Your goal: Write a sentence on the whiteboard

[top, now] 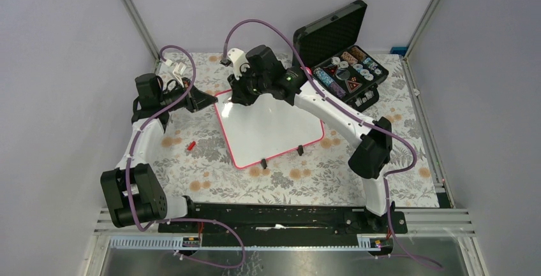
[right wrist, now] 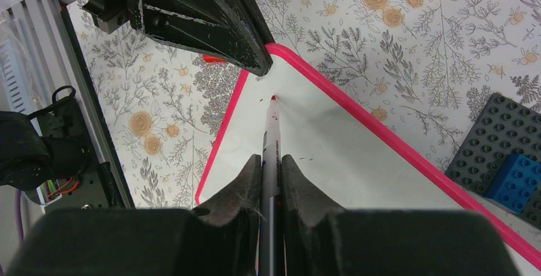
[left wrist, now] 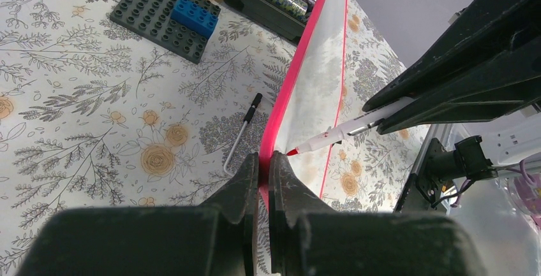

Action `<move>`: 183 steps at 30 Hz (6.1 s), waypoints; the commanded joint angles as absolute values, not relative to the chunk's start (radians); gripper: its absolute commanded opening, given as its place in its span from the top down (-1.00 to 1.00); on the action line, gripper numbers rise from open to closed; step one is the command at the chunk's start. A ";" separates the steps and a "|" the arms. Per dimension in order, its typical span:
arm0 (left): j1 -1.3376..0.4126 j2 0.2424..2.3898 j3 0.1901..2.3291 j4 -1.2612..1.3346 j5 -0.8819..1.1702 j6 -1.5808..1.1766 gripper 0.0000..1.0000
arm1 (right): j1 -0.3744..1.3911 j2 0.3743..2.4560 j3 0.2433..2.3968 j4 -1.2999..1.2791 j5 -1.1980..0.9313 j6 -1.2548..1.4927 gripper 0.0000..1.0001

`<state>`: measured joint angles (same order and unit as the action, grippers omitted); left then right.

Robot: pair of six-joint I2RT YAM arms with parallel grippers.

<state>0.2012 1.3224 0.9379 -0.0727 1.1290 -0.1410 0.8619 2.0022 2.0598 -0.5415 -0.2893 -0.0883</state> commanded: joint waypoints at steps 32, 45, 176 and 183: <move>0.190 1.298 0.925 -0.054 1.103 -0.080 1.00 | 0.873 1.914 1.904 -0.513 -0.349 -0.086 1.00; 0.191 1.293 0.923 -0.054 1.105 -0.080 1.00 | 0.831 1.890 1.978 -0.511 -0.367 -0.044 1.00; 0.183 1.286 0.915 -0.054 1.104 -0.067 1.00 | 0.815 1.933 1.928 -0.520 -0.353 -0.091 1.00; 0.183 1.288 0.917 -0.054 1.105 -0.067 1.00 | 0.813 1.934 1.923 -0.522 -0.334 -0.102 1.00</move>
